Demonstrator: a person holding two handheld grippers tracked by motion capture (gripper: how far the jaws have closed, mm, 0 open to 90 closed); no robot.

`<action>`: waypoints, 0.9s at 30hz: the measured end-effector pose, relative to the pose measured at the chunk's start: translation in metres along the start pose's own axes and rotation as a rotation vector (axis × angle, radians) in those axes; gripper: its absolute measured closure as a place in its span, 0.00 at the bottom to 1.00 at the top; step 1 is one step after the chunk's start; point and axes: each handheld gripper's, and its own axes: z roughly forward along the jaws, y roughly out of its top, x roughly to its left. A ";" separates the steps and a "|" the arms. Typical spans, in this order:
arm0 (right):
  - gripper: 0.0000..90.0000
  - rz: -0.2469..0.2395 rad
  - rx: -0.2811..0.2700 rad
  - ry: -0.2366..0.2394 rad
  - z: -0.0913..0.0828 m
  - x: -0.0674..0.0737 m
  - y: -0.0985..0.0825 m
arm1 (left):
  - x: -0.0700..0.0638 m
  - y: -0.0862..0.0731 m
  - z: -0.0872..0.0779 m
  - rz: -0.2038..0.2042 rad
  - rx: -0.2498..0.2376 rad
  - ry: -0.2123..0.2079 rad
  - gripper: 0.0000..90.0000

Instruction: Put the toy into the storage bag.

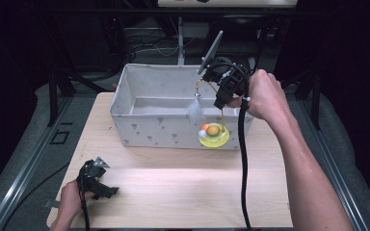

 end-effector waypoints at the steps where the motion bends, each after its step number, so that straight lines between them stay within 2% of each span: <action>1: 0.97 0.008 -0.010 0.001 -0.002 -0.001 0.002 | 0.000 0.000 0.000 0.000 -0.001 0.001 0.00; 20: 0.97 0.008 -0.031 -0.022 -0.022 -0.011 0.017 | 0.000 0.000 0.001 0.002 0.001 -0.002 0.00; 27: 0.97 0.029 -0.047 -0.036 -0.029 -0.017 0.021 | -0.002 0.003 0.002 0.004 0.002 -0.006 0.00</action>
